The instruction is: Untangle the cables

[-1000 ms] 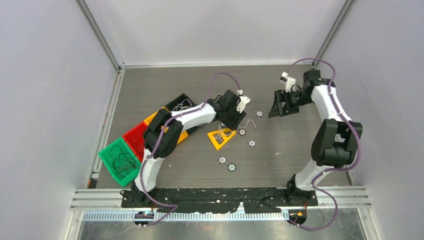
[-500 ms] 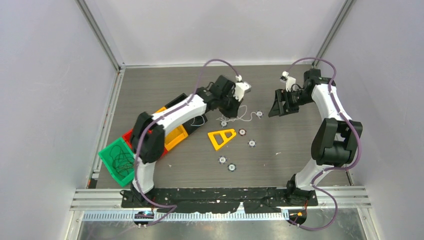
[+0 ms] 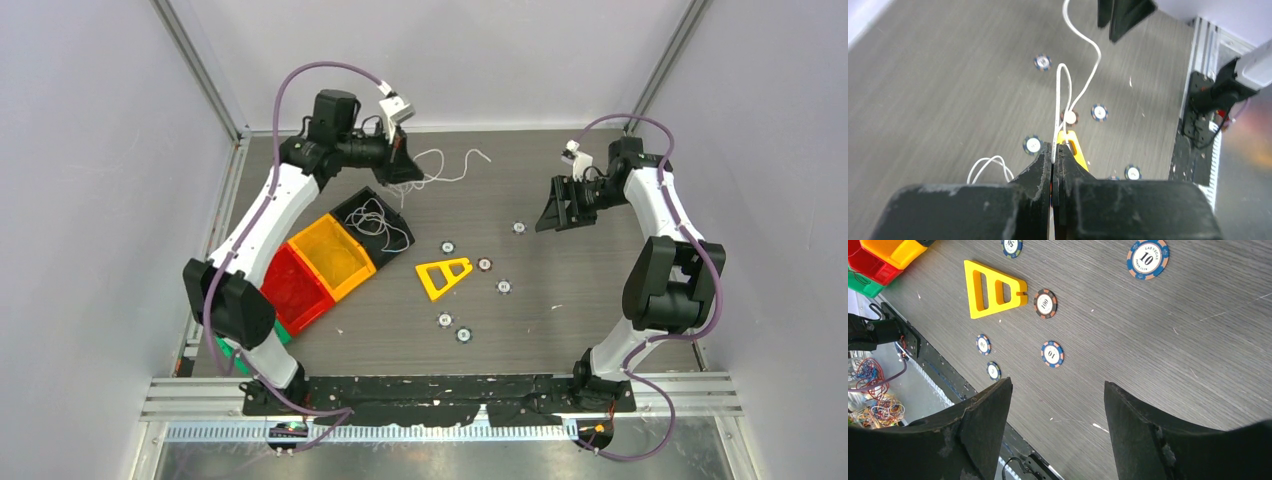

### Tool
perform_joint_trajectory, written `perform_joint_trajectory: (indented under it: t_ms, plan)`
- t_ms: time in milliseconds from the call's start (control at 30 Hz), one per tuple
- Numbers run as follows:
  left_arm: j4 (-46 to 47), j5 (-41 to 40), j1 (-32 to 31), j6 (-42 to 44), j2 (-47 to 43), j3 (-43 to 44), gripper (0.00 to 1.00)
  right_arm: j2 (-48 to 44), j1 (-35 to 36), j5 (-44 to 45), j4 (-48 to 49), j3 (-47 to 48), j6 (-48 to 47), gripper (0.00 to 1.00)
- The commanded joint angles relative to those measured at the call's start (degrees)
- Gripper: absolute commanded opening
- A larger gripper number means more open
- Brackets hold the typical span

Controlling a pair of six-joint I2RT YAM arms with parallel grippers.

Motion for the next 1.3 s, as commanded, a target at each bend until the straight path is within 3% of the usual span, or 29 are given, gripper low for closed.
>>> perform_joint_trajectory:
  t_ms: [0, 200, 300, 500, 567, 767, 800, 833, 867, 1267]
  plan:
    - [-4.1, 11.9, 2.7, 8.6, 3.0, -3.4, 0.0, -0.9, -0.1, -1.8, -0.6, 2.5, 1.3, 0.73]
    - [-16.6, 13.3, 3.1, 22.7, 8.8, -2.9, 0.0, -1.6, -0.1, -0.8, -0.6, 1.5, 1.8, 0.73]
    - [-18.4, 11.7, 5.8, 26.9, 11.2, -3.0, 0.0, -2.2, -0.1, -0.1, -0.6, 0.6, 2.0, 0.73]
    - [-39.2, 8.3, 9.7, 45.3, 21.8, 10.5, 0.0, -2.4, -0.1, 1.0, -1.3, 1.2, 2.4, 0.73]
    - [-42.2, 5.9, 10.6, 48.8, 23.7, 12.0, 0.0, -2.2, -0.1, 1.0, -1.4, 1.8, 2.9, 0.73]
    - [-38.3, -2.2, 14.4, 52.3, 25.1, 10.3, 0.0, -1.9, 0.6, 1.3, -1.9, 2.9, 3.6, 0.73]
    - [-24.5, -3.4, 14.8, 53.0, 25.1, 10.2, 0.0, -1.9, 0.7, 1.6, -2.1, 3.0, 3.6, 0.73]
    - [-36.3, -4.9, 15.2, 53.5, 25.1, 10.0, 0.0, -1.9, 0.7, 1.7, -2.2, 3.1, 3.6, 0.73]
    - [-37.1, -5.9, 15.7, 53.5, 24.7, 9.6, 0.0, -1.8, 0.8, 1.9, -2.3, 3.3, 3.6, 0.73]
    - [-21.5, -23.9, 16.4, 48.6, 19.7, 1.0, 0.0, -1.5, 2.1, 2.2, -2.5, 4.6, 4.5, 0.73]
